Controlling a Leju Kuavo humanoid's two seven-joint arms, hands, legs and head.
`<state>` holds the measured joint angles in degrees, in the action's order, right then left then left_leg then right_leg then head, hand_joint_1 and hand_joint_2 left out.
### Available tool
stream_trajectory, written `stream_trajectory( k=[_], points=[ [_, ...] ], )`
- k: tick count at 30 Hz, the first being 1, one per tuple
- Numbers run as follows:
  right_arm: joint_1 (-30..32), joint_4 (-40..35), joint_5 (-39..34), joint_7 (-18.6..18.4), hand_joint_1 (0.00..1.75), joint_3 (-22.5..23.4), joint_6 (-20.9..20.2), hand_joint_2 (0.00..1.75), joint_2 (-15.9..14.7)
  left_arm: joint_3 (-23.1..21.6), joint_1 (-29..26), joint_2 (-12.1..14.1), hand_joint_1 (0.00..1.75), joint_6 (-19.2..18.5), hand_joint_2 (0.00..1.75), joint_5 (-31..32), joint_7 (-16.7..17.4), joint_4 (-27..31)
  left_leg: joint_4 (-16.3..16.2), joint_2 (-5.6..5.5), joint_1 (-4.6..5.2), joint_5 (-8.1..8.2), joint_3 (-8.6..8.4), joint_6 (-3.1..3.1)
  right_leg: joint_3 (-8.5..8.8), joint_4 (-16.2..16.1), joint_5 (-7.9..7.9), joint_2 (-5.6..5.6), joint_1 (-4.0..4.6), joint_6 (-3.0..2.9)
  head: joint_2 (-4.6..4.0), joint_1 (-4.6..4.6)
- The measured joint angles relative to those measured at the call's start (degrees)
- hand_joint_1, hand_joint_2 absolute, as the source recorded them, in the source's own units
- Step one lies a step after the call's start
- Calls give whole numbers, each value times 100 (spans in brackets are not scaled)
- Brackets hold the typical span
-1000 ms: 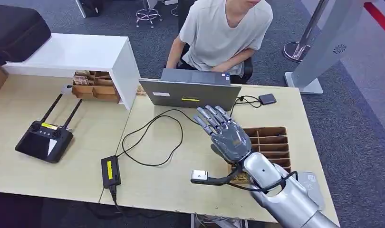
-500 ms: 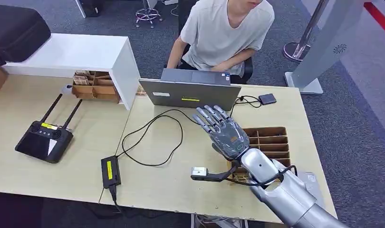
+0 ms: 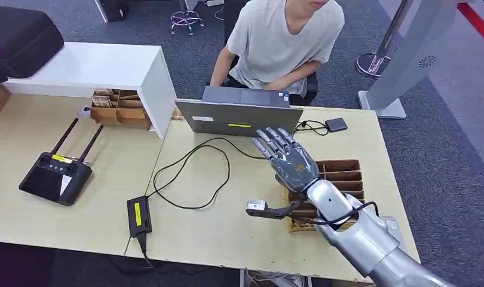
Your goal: Pass the card to the sensor for recognition and then transmit it.
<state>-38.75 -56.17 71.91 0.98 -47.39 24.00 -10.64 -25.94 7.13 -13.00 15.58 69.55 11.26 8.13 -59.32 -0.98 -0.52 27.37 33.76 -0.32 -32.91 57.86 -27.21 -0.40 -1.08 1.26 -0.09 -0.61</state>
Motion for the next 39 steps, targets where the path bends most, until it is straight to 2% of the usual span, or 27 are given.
stream_trajectory(
  k=[25, 39],
  points=[
    [-85, 341, 24, -83, 0, 39, 41, 175, 7, 131, -28, -2, 0, 2, 175, -236, 39, 0, 0, 0, 0, 0, -1, 0, 0, 0, 0, 0, 0, 0, 0, 0],
    [-84, 70, 26, -94, 0, 85, -105, 175, -146, 347, -65, -15, 0, 20, 175, -461, 98, 2, -1, 3, 0, 0, -2, 0, -3, 0, 0, 3, 0, 0, 0, 0]
  ],
)
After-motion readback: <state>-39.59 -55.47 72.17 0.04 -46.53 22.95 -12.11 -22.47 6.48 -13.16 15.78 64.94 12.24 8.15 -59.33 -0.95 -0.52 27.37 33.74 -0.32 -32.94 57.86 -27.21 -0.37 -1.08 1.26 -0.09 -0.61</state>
